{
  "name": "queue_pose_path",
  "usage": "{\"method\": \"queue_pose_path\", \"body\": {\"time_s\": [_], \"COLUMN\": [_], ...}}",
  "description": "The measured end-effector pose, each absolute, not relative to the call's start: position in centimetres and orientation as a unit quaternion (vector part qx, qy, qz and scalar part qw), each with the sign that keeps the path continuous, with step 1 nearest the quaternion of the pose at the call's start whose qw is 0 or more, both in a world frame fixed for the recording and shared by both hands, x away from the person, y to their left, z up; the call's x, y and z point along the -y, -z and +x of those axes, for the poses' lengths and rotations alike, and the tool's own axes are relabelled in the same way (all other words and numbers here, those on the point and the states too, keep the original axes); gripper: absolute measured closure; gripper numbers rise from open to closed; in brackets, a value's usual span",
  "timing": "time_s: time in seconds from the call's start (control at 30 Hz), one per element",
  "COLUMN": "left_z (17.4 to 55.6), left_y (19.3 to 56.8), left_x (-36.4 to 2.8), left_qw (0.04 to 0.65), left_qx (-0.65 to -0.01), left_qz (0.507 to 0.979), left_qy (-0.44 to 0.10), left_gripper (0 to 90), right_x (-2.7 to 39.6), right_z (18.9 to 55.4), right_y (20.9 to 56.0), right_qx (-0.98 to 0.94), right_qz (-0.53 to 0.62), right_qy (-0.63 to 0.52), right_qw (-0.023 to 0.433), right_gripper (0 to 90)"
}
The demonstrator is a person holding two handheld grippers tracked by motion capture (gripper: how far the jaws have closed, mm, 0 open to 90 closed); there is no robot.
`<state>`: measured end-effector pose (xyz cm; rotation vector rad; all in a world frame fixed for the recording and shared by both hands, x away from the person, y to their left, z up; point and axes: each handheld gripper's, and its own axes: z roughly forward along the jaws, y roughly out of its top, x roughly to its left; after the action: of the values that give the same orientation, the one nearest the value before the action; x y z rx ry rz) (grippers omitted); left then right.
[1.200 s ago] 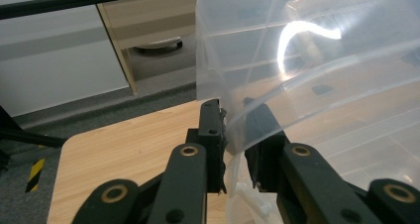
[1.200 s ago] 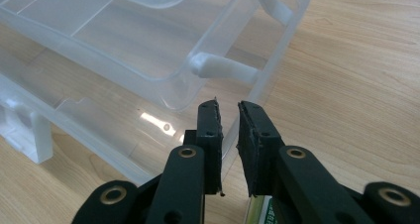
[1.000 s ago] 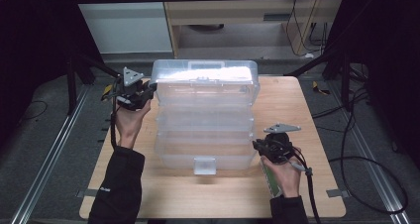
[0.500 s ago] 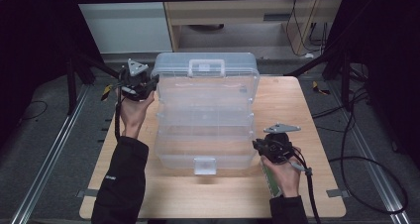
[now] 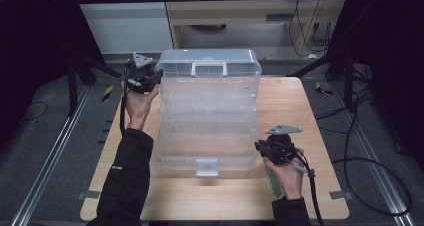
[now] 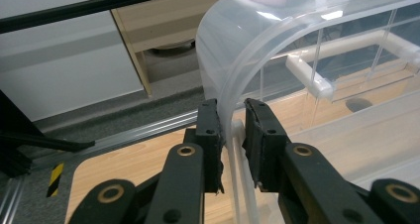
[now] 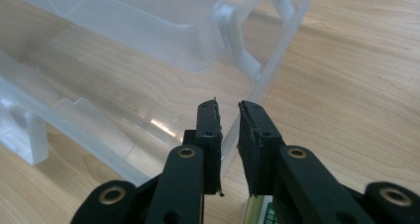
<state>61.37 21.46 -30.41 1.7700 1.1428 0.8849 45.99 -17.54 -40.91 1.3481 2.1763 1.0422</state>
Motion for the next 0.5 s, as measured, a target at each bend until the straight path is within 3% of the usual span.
{"method": "queue_pose_path", "body": {"time_s": [0.5], "left_z": [63.4], "left_y": [30.9], "left_x": [-21.2], "left_qw": [0.416], "left_qx": [-0.465], "left_qz": [0.699], "left_qy": [-0.350], "left_gripper": [76.6], "right_x": [17.5], "right_z": [46.0], "right_y": [41.0], "right_qx": [-0.773], "right_qz": [0.477], "right_qy": [-0.373], "right_qw": [0.191], "right_gripper": [79.0]}}
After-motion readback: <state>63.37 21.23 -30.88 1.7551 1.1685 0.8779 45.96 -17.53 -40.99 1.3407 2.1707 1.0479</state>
